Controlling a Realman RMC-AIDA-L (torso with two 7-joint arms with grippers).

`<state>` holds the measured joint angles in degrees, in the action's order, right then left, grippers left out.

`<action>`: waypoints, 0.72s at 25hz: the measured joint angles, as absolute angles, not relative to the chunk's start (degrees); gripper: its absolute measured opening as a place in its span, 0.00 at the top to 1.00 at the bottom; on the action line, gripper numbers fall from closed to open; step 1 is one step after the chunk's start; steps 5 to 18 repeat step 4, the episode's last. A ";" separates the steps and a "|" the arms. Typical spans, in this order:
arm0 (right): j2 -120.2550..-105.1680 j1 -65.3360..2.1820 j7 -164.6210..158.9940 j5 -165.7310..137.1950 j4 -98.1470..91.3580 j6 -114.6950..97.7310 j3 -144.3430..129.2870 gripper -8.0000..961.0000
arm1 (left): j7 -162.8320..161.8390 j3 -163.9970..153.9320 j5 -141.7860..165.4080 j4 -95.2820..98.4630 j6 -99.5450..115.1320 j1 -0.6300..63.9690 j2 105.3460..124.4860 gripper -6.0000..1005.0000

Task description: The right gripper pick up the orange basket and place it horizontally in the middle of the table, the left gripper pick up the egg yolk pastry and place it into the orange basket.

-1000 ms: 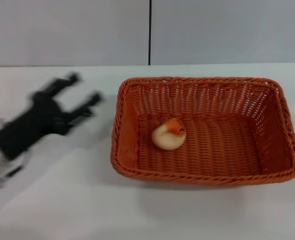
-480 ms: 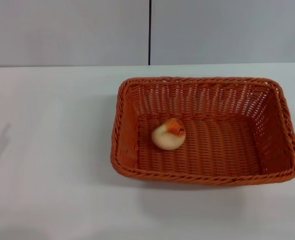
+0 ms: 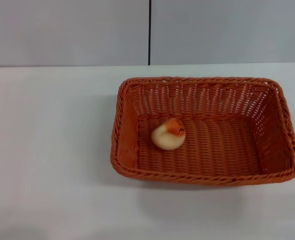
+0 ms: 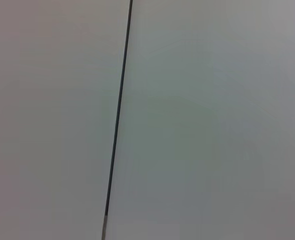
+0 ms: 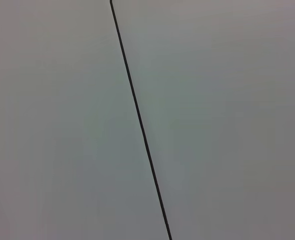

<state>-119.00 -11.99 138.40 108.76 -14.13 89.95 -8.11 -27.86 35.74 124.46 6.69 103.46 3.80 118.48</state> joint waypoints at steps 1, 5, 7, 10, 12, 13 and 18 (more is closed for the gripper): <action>-118.98 -12.08 138.45 108.70 -13.83 89.88 -8.10 0.43 | -27.86 35.79 124.47 6.68 103.42 3.68 118.48 0.20; -118.97 -12.74 140.00 108.63 -13.33 89.36 -8.10 0.43 | -27.86 35.86 124.59 6.63 103.10 3.44 118.48 0.20; -118.97 -12.74 140.00 108.63 -13.33 89.36 -8.10 0.43 | -27.86 35.86 124.59 6.63 103.10 3.44 118.48 0.20; -118.97 -12.74 140.00 108.63 -13.33 89.36 -8.10 0.43 | -27.86 35.86 124.59 6.63 103.10 3.44 118.48 0.20; -118.97 -12.74 140.00 108.63 -13.33 89.36 -8.10 0.43 | -27.86 35.86 124.59 6.63 103.10 3.44 118.48 0.20; -118.97 -12.74 140.00 108.63 -13.33 89.36 -8.10 0.43 | -27.86 35.86 124.59 6.63 103.10 3.44 118.48 0.20; -118.97 -12.74 140.00 108.63 -13.33 89.36 -8.10 0.43 | -27.86 35.86 124.59 6.63 103.10 3.44 118.48 0.20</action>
